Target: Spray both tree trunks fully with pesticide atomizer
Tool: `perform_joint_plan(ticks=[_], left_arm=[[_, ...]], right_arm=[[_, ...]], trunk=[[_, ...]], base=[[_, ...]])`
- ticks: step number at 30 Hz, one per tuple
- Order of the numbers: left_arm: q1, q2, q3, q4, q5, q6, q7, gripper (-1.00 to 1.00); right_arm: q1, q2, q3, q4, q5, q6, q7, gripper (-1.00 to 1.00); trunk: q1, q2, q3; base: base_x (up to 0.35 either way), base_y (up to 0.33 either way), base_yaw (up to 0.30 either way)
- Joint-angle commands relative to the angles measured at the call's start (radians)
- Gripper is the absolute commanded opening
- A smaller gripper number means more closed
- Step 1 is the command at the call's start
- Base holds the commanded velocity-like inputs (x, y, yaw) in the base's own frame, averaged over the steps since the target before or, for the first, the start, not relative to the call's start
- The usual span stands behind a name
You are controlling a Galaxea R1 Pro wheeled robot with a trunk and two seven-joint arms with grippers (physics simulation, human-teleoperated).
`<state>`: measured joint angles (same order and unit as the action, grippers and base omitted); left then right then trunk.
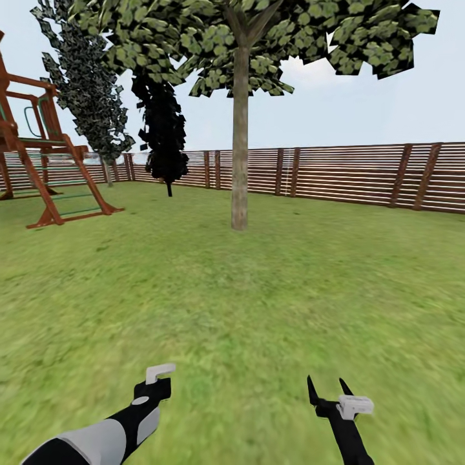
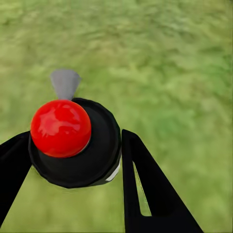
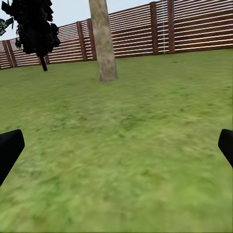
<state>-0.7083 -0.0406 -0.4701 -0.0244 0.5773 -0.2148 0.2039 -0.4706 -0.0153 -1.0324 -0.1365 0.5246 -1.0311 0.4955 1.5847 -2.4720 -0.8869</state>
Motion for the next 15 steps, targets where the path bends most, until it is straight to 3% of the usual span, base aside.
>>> perform_joint_plan(ticks=[1,15], left_arm=[[0.0,0.0,-0.001,0.0,0.0,0.0,0.0,-1.0],[0.0,0.0,-0.001,0.0,0.0,0.0,0.0,-1.0]], right_arm=[[0.0,0.0,0.0,0.0,0.0,0.0,0.0,1.0],[0.0,0.0,0.0,0.0,0.0,0.0,0.0,1.0]], trunk=[[0.0,0.0,0.0],[0.0,0.0,0.0]], base=[[0.337,0.0,0.0],[0.337,0.0,0.0]])
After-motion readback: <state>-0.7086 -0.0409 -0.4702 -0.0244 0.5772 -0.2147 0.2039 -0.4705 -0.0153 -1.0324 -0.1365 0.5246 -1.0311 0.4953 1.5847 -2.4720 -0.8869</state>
